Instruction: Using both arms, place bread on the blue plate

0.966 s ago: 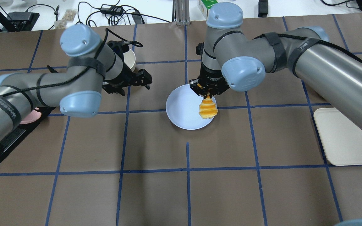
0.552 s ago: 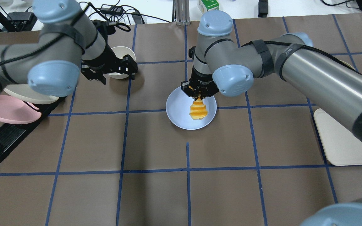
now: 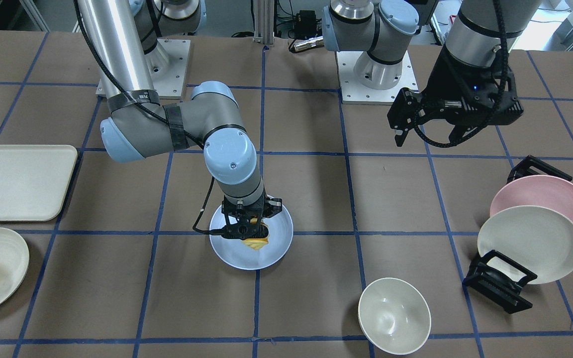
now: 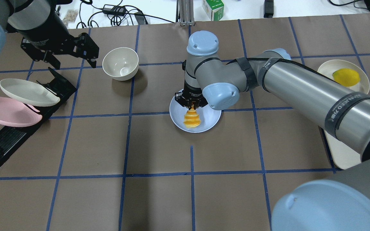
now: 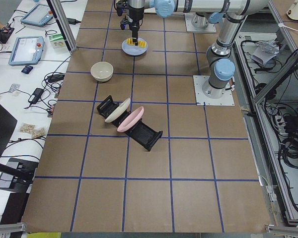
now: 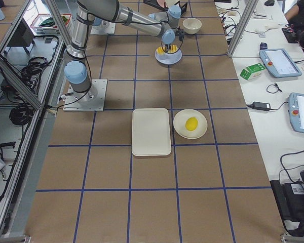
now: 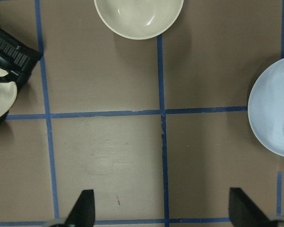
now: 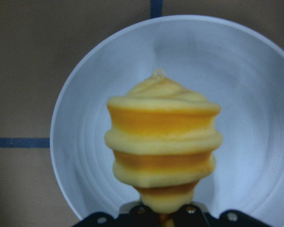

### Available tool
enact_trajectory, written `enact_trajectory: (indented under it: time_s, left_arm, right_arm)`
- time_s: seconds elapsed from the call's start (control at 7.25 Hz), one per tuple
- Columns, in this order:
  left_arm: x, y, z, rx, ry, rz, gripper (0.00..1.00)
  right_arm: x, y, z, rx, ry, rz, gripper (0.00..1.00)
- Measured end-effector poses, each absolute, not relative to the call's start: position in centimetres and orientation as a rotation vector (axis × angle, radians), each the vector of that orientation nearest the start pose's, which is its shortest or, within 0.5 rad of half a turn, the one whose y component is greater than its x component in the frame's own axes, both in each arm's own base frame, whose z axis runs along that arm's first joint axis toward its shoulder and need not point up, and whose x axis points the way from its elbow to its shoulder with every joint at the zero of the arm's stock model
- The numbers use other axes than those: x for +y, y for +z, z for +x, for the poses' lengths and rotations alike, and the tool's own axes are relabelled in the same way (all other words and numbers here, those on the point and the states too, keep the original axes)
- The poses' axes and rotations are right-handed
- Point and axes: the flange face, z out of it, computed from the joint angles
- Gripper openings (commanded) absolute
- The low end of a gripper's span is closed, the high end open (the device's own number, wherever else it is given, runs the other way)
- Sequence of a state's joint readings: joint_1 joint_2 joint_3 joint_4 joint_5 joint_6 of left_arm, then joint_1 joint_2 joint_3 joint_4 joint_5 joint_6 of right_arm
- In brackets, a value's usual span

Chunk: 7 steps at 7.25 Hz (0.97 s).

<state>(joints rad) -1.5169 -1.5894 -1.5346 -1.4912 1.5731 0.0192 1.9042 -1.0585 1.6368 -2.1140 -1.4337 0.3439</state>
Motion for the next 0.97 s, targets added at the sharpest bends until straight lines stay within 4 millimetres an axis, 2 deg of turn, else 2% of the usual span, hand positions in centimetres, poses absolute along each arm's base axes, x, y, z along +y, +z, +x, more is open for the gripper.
enact_trajectory:
  time_s: [0.14,0.28,0.41,0.55,0.97]
  left_arm:
    - [-51.9,50.2,-11.1,3.161,-0.145,-0.078,1.00]
    - [-52.0,49.8,-11.7,3.181,-0.135,-0.077,1.00]
    - [-51.9,49.5,-12.2,3.183,-0.123,-0.066,1.00]
    - [-51.8,49.4,-12.4,3.177,-0.122,-0.057,1.00]
    - [-51.3,50.5,-11.5,3.127,-0.148,-0.065,1.00]
  right_arm:
    - [-55.0,21.3,34.6,3.023,0.123,0.022,0.40]
    - [-55.0,21.1,34.6,3.025,0.127,0.021,0.58]
    - [-55.0,21.0,34.6,3.026,0.128,0.021,0.86]
    - [-55.0,20.9,34.6,3.026,0.129,0.024,1.00]
    - [-54.9,21.7,34.6,3.026,0.115,0.030,1.00]
